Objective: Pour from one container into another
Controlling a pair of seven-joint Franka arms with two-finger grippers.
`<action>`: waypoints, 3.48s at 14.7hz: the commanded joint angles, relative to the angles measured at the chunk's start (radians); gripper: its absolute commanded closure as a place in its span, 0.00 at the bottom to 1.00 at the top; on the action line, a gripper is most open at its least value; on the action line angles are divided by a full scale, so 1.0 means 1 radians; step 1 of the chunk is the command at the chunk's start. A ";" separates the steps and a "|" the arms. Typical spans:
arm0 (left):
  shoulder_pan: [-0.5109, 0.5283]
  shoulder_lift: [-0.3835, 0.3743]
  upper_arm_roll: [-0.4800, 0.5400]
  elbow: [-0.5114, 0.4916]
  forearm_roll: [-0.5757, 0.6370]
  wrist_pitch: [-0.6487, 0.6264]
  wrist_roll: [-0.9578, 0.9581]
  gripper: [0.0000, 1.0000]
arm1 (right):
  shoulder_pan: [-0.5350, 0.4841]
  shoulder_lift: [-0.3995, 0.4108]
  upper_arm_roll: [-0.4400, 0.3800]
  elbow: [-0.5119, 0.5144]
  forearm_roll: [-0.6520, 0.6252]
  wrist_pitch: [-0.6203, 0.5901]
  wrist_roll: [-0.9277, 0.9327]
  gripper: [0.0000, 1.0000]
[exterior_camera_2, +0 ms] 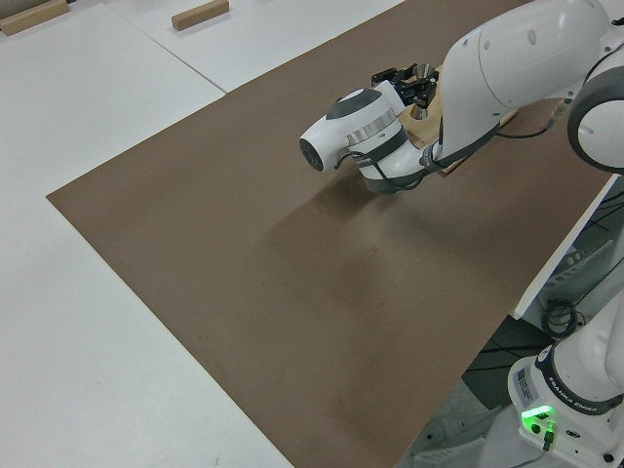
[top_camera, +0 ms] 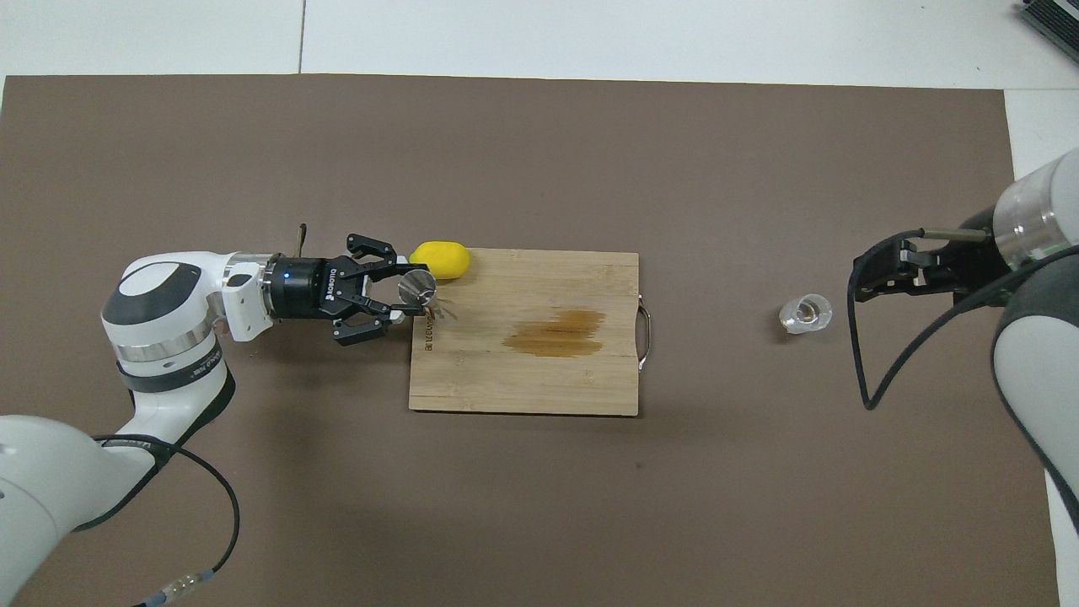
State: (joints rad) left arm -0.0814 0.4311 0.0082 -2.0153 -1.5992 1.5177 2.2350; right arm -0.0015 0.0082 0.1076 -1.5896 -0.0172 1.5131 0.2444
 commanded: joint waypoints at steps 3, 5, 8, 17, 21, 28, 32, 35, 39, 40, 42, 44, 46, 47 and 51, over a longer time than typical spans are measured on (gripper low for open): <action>-0.139 -0.055 0.013 -0.057 -0.128 0.117 -0.014 0.78 | -0.011 -0.023 0.004 -0.029 -0.006 0.019 -0.019 0.00; -0.210 -0.058 0.013 -0.077 -0.209 0.124 -0.012 0.78 | -0.011 -0.023 0.004 -0.029 -0.006 0.019 -0.019 0.00; -0.287 -0.064 0.012 -0.080 -0.281 0.209 -0.002 0.78 | -0.011 -0.023 0.004 -0.029 -0.006 0.019 -0.019 0.00; -0.389 -0.075 0.004 -0.085 -0.381 0.354 0.210 0.75 | -0.012 -0.023 0.003 -0.029 -0.006 0.021 -0.019 0.00; -0.393 -0.072 0.003 -0.086 -0.386 0.387 0.227 0.73 | -0.011 -0.023 0.003 -0.029 -0.004 0.026 -0.014 0.00; -0.406 -0.072 0.003 -0.102 -0.386 0.427 0.250 0.73 | -0.011 -0.023 0.004 -0.027 -0.006 0.022 -0.028 0.00; -0.406 -0.069 0.003 -0.102 -0.386 0.447 0.253 0.69 | -0.014 -0.022 0.003 -0.027 -0.006 0.030 -0.019 0.00; -0.408 -0.068 0.003 -0.102 -0.386 0.457 0.255 0.59 | -0.015 -0.020 0.003 -0.027 -0.006 0.065 -0.017 0.02; -0.406 -0.066 0.003 -0.102 -0.386 0.463 0.255 0.00 | -0.015 -0.017 0.003 -0.027 -0.004 0.070 0.031 0.02; -0.406 -0.066 0.003 -0.103 -0.386 0.466 0.253 0.00 | -0.017 -0.017 0.003 -0.027 -0.003 0.070 0.070 0.02; -0.403 -0.068 0.004 -0.103 -0.386 0.464 0.253 0.00 | -0.023 -0.013 0.003 -0.027 -0.003 0.068 0.136 0.04; -0.390 -0.071 0.007 -0.105 -0.384 0.434 0.249 0.00 | -0.049 -0.004 0.003 -0.029 0.025 0.067 0.192 0.05; -0.370 -0.075 0.009 -0.118 -0.384 0.417 0.252 0.00 | -0.090 0.015 0.003 -0.030 0.081 0.064 0.325 0.06; -0.350 -0.077 0.010 -0.121 -0.378 0.403 0.252 0.00 | -0.104 0.029 0.003 -0.029 0.103 0.059 0.402 0.06; -0.275 -0.100 0.012 -0.160 -0.309 0.343 0.250 0.00 | -0.193 0.038 0.003 -0.085 0.241 0.085 0.653 0.06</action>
State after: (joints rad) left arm -0.3993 0.3840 0.0214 -2.1107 -1.9449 1.9007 2.4603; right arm -0.1488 0.0542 0.1035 -1.6256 0.1542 1.5608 0.7944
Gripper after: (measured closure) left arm 0.000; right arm 0.062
